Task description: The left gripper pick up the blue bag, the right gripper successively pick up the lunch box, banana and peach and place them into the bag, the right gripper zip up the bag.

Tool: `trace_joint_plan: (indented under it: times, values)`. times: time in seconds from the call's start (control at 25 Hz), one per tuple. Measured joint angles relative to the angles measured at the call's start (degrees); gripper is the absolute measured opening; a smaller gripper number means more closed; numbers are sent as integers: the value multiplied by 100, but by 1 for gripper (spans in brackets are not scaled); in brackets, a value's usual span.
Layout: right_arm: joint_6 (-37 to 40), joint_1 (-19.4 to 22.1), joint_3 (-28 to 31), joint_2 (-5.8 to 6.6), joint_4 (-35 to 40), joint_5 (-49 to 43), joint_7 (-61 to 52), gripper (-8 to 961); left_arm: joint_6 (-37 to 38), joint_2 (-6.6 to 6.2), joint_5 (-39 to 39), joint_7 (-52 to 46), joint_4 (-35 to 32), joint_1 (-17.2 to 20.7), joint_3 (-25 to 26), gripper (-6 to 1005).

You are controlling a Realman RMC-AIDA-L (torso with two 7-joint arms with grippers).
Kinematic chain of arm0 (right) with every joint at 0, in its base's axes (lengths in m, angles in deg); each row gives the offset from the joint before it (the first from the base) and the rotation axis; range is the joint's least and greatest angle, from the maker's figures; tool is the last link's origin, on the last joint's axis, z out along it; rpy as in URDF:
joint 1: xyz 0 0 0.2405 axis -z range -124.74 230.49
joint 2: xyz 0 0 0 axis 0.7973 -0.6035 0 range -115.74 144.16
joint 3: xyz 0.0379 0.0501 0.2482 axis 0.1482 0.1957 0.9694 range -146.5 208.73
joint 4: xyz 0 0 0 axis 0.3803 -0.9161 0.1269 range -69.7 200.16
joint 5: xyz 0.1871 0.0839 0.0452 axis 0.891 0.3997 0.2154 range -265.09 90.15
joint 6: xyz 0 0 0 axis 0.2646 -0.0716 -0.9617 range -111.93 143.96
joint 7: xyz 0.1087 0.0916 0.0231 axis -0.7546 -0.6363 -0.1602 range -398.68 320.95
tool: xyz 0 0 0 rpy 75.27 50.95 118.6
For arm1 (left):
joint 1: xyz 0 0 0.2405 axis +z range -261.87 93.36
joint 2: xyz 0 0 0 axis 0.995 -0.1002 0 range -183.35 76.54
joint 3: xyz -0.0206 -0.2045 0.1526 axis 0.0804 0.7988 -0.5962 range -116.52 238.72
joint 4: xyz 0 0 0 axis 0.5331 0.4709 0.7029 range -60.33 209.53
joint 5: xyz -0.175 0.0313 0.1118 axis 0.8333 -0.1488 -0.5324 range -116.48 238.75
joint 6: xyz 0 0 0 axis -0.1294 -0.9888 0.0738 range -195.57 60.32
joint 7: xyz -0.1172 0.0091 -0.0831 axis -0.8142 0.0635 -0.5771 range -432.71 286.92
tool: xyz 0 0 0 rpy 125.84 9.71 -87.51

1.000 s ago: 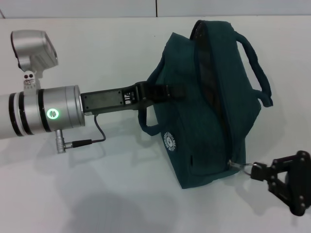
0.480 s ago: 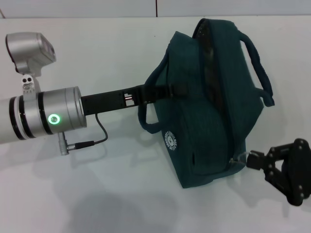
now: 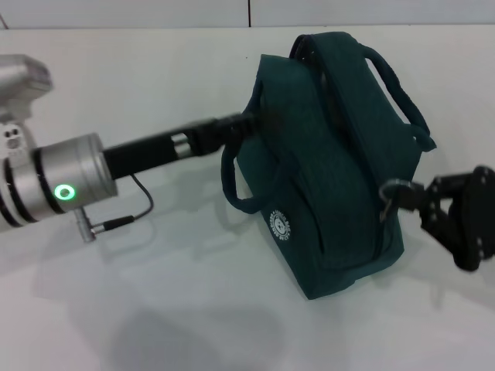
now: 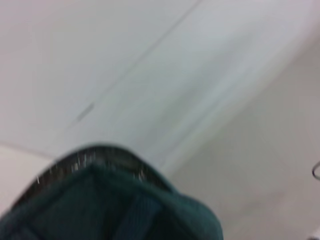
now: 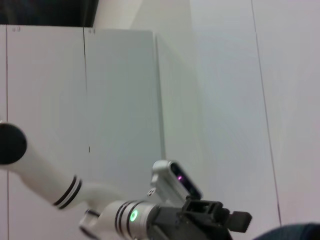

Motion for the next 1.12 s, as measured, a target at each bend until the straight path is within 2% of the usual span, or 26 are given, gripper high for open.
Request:
trace_joint_plan:
  times: [0.16, 0.32, 0.4, 0.68, 1.12]
  values:
    - [-141, -182, 4, -1, -32, 288, -103, 3, 3, -25, 290, 186, -114, 209, 28, 468]
    - [-496, -562, 6, -31, -11, 359, -370, 4, 5, -42, 317, 194, -323, 441, 60, 631]
    - [-613, -776, 4, -46, -5, 404, -407, 4, 5, -71, 348, 195, -367, 521, 89, 829]
    - [-1228, -1477, -55, -36, 4, 507, -734, 4, 5, -161, 399, 196, -388, 700, 274, 888]
    - [-1525, -2018, -287, -88, -32, 650, -743, 4, 5, -307, 412, 153, -392, 805, 576, 887]
